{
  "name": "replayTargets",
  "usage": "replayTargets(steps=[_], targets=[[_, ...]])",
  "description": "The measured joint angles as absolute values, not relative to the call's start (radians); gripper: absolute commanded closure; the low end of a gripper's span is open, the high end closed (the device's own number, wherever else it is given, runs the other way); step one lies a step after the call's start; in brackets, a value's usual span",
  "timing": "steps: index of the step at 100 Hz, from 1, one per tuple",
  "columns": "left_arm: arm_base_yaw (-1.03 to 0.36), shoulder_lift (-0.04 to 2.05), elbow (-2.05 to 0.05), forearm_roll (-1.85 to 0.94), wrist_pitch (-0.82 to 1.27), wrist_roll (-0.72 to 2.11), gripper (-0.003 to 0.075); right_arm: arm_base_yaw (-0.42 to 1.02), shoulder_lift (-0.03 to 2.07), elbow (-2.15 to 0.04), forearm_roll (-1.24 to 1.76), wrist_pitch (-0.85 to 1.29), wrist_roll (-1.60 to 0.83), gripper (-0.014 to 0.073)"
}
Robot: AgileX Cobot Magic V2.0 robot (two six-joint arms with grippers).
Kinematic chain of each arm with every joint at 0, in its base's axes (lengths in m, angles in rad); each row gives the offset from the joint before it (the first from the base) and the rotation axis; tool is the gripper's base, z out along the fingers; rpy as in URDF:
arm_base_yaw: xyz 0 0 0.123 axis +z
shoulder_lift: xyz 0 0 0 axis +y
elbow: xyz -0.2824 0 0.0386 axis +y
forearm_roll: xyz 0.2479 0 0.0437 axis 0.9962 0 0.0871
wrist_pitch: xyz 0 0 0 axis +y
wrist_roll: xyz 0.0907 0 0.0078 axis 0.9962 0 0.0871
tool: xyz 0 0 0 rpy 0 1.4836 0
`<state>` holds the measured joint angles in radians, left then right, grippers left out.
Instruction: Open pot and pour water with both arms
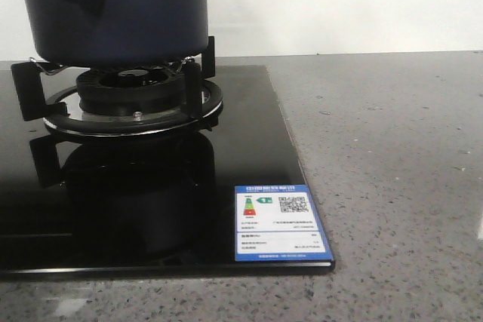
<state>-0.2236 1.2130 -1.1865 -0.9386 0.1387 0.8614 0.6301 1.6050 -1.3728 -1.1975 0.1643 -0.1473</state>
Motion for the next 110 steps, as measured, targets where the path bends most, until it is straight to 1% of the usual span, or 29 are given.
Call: replayTargets(steps=[110], targets=[[-0.224,1.213,-1.186,-0.939,0.157,0.861,0.0321,0.630,1.605,-1.375,-1.712,0.103,-0.147,0.0263]])
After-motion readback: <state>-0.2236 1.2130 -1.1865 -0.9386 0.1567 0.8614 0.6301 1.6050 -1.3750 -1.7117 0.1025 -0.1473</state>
